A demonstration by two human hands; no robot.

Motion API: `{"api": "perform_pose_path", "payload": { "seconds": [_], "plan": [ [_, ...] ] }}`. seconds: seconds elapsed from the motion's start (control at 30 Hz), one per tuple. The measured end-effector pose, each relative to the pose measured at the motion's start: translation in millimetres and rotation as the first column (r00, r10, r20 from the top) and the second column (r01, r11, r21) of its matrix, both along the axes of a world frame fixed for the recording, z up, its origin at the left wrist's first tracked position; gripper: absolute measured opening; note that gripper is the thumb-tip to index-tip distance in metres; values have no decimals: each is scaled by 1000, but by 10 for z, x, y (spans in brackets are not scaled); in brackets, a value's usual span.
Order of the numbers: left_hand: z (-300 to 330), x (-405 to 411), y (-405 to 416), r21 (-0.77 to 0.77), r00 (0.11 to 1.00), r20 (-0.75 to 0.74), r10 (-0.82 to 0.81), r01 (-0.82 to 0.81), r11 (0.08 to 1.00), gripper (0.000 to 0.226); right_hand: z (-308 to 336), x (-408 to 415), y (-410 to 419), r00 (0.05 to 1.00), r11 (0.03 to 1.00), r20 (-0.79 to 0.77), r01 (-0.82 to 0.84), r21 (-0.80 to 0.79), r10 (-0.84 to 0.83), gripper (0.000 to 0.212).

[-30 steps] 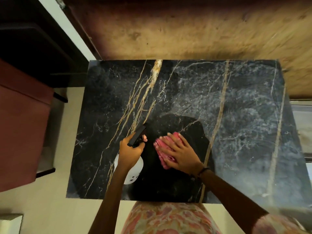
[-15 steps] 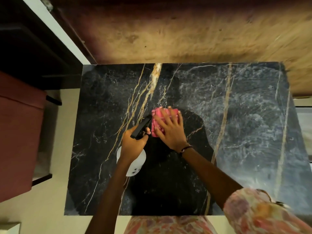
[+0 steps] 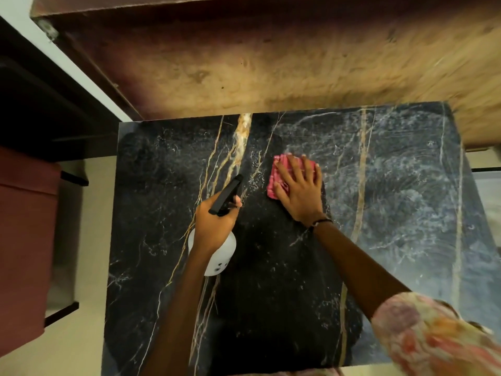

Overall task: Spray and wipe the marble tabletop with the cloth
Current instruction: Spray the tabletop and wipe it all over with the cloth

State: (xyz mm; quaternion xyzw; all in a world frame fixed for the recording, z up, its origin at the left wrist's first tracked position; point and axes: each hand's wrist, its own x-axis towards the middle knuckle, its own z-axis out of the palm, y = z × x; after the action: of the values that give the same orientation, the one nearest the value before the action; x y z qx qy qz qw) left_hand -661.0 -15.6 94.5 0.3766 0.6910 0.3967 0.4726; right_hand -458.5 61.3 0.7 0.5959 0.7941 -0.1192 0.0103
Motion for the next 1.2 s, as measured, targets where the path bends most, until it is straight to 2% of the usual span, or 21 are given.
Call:
{"api": "perform_pose_path", "payload": {
  "seconds": [0.07, 0.13, 0.23, 0.3, 0.37, 0.43, 0.6, 0.7, 0.8, 0.9, 0.97, 1.03, 1.2],
  "plan": [
    [13, 9, 66, 6, 1000, 1, -4, 4, 1000, 19, -12, -298, 46, 999, 999, -3, -48, 1, 48, 63],
    [18, 12, 119, 3, 1000, -4, -24, 24, 1000, 16, -25, -451, 10, 983, 983, -13, -182, 9, 182, 62],
    [11, 12, 202, -3, 999, -4, -46, 46, 999, 16, -69, -245, -47, 904, 904, 4, -427, 25, 427, 60],
    [17, 3, 281, 19, 999, 10, -40, 40, 999, 22, -89, 70, 17, 875, 872, 20, -483, 76, 483, 60],
    [7, -8, 364, 38, 998, 20, -58, 57, 998, 30, -91, 362, 141, 916, 908, -14, -396, 133, 402, 59],
    [-14, -9, 426, 37, 997, 32, -74, 73, 997, 34, -71, 506, 322, 963, 957, -20, -266, 115, 270, 59],
    [-21, 19, 587, 10, 996, 45, -73, 73, 997, 33, -25, 29, 923, 1000, 1000, 10, 7, 30, -7, 65],
    [1, 57, 684, 23, 994, 45, -102, 101, 995, 27, -48, -400, 1009, 1000, 999, 11, -25, 21, 24, 67],
    [1, 86, 798, -10, 997, 30, -70, 70, 997, 30, -40, -507, 843, 970, 969, -5, -241, 55, 241, 62],
    [-16, 84, 871, -3, 996, 47, -71, 71, 997, 23, -103, -127, 757, 910, 903, 12, -413, 117, 414, 57],
    [-23, 82, 874, 11, 994, 62, -92, 92, 996, 26, -131, 190, 801, 928, 920, 1, -370, 126, 373, 59],
    [-38, 77, 872, 15, 992, 91, -88, 87, 996, 27, -121, 358, 963, 967, 961, 16, -256, 106, 256, 60],
    [-68, 61, 892, 36, 990, 137, -47, 43, 998, 31, -67, -109, 1536, 1000, 999, 22, 7, 52, -8, 61]
  ]
}}
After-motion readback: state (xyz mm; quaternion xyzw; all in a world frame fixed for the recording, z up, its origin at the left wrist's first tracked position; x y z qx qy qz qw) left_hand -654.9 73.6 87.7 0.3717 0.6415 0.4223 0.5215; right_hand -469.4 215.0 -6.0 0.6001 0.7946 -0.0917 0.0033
